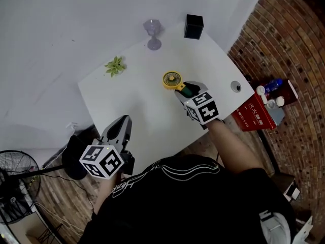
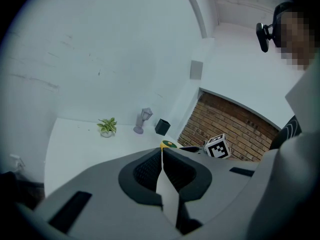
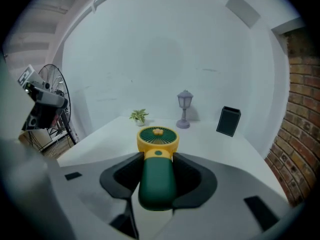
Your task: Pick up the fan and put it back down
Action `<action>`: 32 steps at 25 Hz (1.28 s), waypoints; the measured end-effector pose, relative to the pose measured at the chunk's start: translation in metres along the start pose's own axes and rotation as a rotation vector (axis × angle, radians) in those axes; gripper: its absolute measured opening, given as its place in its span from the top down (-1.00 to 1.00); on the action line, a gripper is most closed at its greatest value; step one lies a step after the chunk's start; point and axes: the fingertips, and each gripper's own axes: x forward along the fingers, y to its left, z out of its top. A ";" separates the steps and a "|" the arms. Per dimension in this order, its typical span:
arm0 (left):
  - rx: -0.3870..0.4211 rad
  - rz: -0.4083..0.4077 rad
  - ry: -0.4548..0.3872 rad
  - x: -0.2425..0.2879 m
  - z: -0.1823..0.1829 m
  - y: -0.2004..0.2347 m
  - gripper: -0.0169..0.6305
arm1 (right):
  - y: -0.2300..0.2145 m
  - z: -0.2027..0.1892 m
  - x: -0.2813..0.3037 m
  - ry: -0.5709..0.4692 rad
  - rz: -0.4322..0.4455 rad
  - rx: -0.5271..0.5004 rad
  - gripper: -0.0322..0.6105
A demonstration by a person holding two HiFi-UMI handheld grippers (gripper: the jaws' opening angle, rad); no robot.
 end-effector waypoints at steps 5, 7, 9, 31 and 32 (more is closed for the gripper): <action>-0.018 0.024 0.011 0.005 -0.006 0.010 0.84 | -0.008 -0.015 0.026 0.043 0.002 0.001 0.33; -0.024 0.033 0.017 0.007 -0.009 0.014 0.84 | -0.012 -0.019 0.034 0.054 -0.001 0.001 0.33; -0.029 0.039 0.022 0.009 -0.012 0.018 0.84 | -0.015 -0.024 0.042 0.065 -0.003 0.002 0.33; -0.069 0.075 0.048 0.019 -0.029 0.048 0.84 | -0.021 -0.071 0.073 0.202 -0.023 -0.026 0.30; -0.075 0.077 0.048 0.018 -0.029 0.049 0.84 | -0.020 -0.071 0.073 0.199 -0.018 -0.025 0.22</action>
